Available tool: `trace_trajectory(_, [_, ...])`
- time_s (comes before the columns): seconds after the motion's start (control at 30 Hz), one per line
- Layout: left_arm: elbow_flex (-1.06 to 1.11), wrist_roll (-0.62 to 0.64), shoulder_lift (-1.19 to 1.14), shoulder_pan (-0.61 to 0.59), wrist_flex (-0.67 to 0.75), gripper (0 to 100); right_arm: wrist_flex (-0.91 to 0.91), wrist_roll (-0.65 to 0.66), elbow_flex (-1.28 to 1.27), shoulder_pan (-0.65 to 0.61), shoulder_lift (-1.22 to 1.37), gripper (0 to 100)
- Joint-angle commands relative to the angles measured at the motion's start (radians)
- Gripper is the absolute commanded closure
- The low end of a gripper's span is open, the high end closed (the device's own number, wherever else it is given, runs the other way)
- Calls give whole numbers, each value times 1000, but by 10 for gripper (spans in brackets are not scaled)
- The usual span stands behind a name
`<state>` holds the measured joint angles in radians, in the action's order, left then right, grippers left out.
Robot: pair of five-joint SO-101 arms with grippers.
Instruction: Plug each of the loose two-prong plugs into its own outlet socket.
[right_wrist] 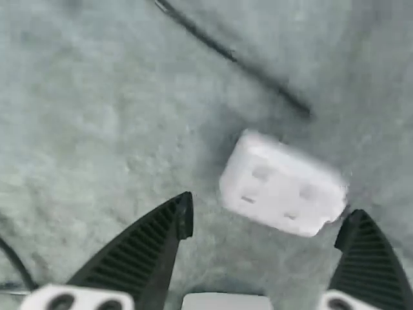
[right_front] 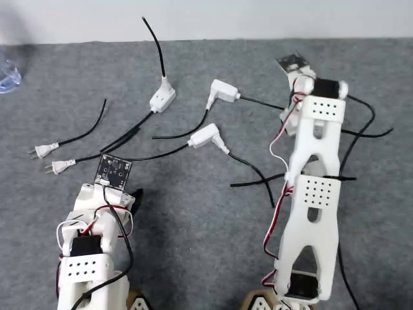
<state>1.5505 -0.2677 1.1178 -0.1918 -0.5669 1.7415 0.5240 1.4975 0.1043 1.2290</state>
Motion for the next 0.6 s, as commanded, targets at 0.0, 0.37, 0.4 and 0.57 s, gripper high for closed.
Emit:
trace_trajectory(0.0, [-2, -8, 15, 6, 26, 709, -8, 23, 68, -5, -10, 635])
trace_trajectory(0.37, [-2, -8, 15, 6, 26, 709, -139, 34, 69, 107, 153, 638])
trace_trajectory(0.4, [-2, -8, 15, 6, 26, 709, -136, 52, 69, 116, 157, 639])
trace_trajectory(0.57, [-2, -8, 15, 6, 26, 709, -81, 230, 74, 116, 162, 851])
